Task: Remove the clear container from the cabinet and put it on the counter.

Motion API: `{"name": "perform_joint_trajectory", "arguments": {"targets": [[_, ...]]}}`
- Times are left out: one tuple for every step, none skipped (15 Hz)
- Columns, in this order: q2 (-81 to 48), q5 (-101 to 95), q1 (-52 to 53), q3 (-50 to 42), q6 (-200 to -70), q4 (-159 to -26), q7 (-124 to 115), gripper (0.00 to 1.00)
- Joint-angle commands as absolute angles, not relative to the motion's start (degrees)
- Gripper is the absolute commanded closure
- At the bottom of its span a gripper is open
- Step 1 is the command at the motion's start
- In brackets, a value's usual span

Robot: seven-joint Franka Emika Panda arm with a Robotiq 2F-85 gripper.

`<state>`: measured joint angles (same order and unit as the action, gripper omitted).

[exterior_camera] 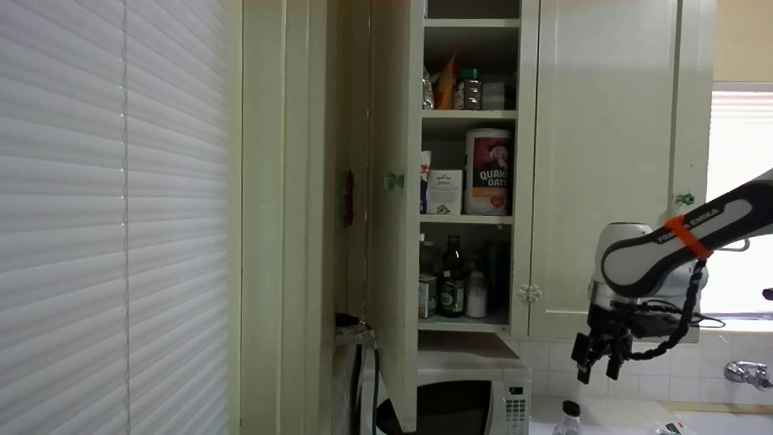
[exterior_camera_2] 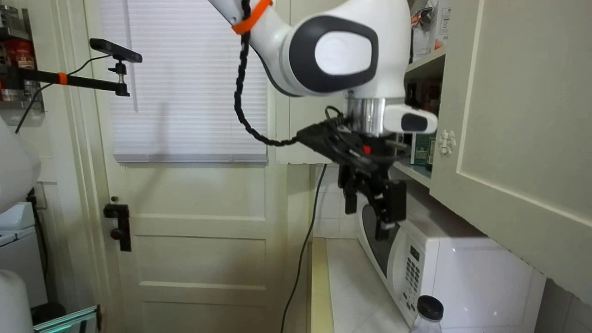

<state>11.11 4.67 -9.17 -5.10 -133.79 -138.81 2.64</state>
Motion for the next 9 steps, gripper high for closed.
{"name": "perform_joint_trajectory", "arguments": {"targets": [[23.7,2.6,-8.1,-3.6,-125.8,-140.2,-4.7,0.00],[25.8,3.2,-7.6,-3.0,-124.0,-139.6,-5.6,0.00],[27.2,5.0,-6.7,-2.7,-121.9,-138.8,-5.8,0.00],[23.1,4.2,-7.3,-3.9,-125.2,-138.1,-3.5,0.00],[24.9,4.2,-6.9,-3.5,-124.4,-137.9,-3.9,0.00],[25.3,4.2,-6.8,-3.5,-124.4,-137.9,-3.8,0.00],[25.1,4.2,-6.8,-3.7,-124.4,-138.0,-3.8,0.00],[24.6,4.2,-6.9,-3.9,-124.5,-138.1,-3.8,0.00],[23.9,4.2,-6.9,-4.0,-124.5,-138.0,-3.7,0.00]]}}
